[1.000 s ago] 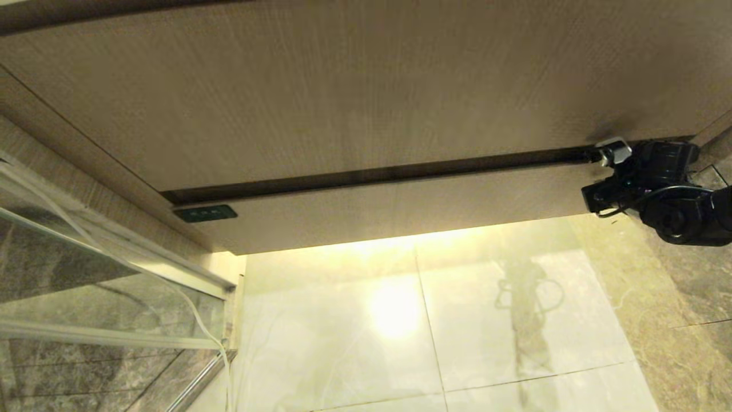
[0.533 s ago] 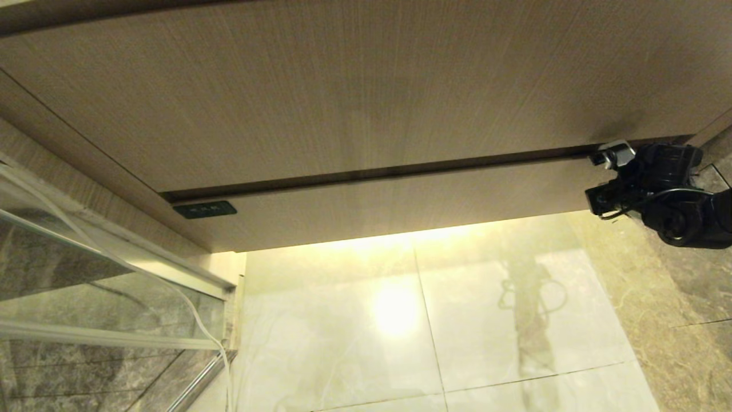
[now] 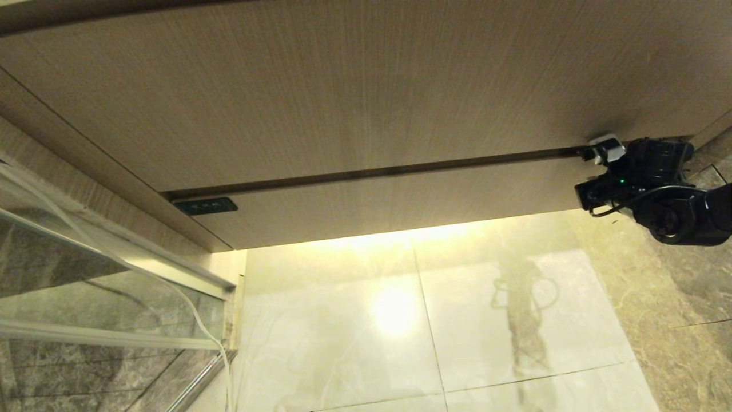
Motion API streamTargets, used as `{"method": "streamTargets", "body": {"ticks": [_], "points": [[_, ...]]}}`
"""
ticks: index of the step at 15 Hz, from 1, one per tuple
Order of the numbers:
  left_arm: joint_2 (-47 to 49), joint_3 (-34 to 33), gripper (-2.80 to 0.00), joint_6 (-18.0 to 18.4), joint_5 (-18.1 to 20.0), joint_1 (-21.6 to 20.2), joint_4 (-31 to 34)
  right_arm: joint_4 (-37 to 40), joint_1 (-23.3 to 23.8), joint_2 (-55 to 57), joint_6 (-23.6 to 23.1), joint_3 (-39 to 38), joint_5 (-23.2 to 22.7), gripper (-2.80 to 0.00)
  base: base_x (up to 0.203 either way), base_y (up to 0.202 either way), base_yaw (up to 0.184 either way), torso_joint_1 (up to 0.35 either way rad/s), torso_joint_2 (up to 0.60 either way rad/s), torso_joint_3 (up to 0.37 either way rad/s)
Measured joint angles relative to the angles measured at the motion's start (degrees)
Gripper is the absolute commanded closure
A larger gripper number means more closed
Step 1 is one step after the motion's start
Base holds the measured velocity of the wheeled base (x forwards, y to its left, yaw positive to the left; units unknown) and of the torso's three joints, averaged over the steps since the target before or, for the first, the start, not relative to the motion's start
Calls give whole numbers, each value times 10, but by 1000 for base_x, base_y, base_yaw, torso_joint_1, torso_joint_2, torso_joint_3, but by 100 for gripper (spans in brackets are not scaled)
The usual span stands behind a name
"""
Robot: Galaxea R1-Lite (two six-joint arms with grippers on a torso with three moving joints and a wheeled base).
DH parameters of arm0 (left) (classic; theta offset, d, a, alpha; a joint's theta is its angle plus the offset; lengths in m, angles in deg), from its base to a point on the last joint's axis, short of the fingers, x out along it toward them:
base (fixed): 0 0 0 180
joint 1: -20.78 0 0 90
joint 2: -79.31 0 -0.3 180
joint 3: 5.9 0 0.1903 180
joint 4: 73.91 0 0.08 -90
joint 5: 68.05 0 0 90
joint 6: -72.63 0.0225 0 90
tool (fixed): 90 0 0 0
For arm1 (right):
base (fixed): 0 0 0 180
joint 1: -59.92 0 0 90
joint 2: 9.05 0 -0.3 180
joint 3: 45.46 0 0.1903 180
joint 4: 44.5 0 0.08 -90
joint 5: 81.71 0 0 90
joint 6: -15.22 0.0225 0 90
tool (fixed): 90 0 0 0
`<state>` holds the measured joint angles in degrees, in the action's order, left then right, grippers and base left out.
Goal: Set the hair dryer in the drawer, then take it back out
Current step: Close the drawer, then pull open the drawer
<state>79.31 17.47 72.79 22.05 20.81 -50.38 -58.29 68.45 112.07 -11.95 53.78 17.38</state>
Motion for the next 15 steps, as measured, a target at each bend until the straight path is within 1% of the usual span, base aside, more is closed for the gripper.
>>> {"method": "streamTargets", "body": {"ticks": [11, 13, 15], "points": [[0, 0, -280, 0, 0, 0, 0, -3, -3, 4, -1, 10, 8, 0, 0, 0, 0, 0, 0, 0], [0, 0, -280, 0, 0, 0, 0, 11, -4, 0, -4, 7, 7, 0, 0, 0, 0, 0, 0, 0], [0, 0, -280, 0, 0, 0, 0, 51, -3, -15, -12, 0, 7, 0, 0, 0, 0, 0, 0, 0]]}}
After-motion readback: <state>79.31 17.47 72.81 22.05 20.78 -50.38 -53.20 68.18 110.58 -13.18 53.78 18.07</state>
